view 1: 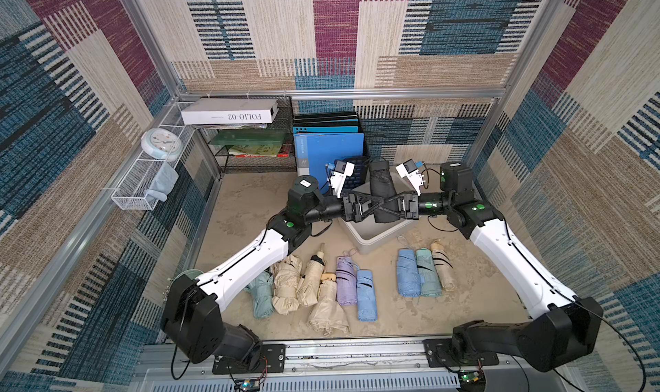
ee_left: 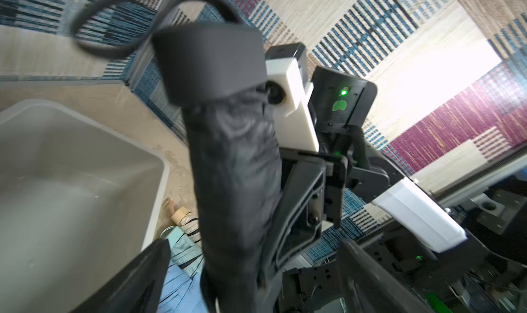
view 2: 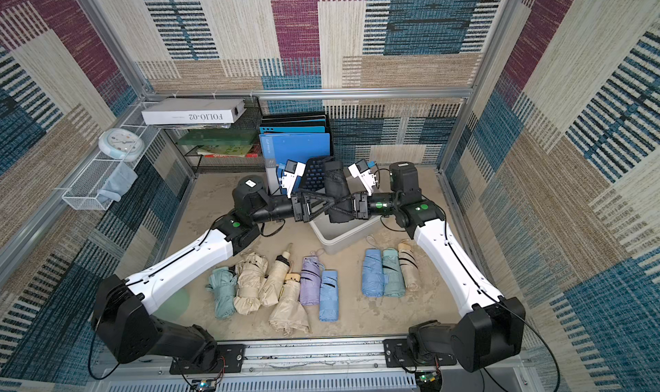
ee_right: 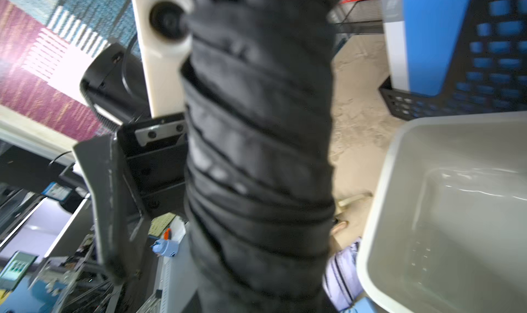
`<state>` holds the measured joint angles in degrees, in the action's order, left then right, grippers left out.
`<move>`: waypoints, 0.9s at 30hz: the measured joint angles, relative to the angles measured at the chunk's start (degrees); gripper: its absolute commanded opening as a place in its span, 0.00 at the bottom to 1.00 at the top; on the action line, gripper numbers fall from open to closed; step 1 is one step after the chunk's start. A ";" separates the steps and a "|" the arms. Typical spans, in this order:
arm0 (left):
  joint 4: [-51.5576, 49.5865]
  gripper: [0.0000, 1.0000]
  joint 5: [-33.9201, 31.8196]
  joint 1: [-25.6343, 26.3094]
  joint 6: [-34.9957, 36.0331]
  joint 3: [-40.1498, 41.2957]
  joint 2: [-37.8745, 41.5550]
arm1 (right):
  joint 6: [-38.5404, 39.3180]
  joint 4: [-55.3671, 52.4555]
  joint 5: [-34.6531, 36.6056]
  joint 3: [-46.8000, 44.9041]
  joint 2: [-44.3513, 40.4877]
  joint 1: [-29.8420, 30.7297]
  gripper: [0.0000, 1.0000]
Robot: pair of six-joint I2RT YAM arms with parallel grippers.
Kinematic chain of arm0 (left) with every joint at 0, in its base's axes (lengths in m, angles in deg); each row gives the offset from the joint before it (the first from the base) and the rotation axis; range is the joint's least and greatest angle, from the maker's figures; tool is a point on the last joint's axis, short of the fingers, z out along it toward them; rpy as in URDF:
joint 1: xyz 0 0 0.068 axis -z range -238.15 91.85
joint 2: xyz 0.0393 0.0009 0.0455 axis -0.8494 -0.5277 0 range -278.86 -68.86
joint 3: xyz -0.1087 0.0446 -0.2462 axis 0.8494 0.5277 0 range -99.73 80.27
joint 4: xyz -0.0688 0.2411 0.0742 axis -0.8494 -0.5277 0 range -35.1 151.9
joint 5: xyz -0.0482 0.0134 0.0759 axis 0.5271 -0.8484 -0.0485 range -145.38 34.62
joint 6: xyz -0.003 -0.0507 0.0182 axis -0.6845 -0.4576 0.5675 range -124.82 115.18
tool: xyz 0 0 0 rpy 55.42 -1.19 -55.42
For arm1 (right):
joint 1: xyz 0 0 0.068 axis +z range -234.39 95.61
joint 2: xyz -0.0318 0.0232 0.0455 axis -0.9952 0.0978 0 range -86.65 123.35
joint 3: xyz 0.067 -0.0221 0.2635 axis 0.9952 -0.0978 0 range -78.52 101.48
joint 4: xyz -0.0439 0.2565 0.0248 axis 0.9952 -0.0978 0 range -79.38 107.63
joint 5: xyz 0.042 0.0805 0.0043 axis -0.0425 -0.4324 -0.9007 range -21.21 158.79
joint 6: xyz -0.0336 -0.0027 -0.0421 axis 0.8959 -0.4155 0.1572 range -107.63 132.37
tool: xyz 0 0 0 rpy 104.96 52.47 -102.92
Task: Put the umbrella into the storage box
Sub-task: Pick up the umbrella from the center of the board, then place the umbrella in the storage box.
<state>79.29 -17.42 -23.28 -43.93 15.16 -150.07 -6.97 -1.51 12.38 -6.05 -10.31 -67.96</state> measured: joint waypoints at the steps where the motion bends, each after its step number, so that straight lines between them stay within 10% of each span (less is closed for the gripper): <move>1: -0.87 0.94 -1.97 0.00 -0.42 1.27 1.01 | 0.57 -1.18 1.88 0.52 0.50 -0.20 0.14; 10: -19.06 0.80 -20.09 -0.07 -11.58 4.02 0.59 | 8.17 -15.32 20.06 8.11 11.76 0.92 0.12; 19: -21.70 0.85 -21.84 -0.07 -25.90 4.83 -6.40 | 12.22 -18.10 25.44 12.61 20.72 4.59 0.10; 27: -25.05 0.69 -23.47 -0.07 -29.20 -0.55 -12.20 | 12.94 -17.55 26.49 11.30 22.25 5.40 0.11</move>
<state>54.24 -40.90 -23.34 -73.13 14.62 -162.26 5.97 -19.06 38.87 5.25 11.94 -62.56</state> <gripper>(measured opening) 0.740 0.308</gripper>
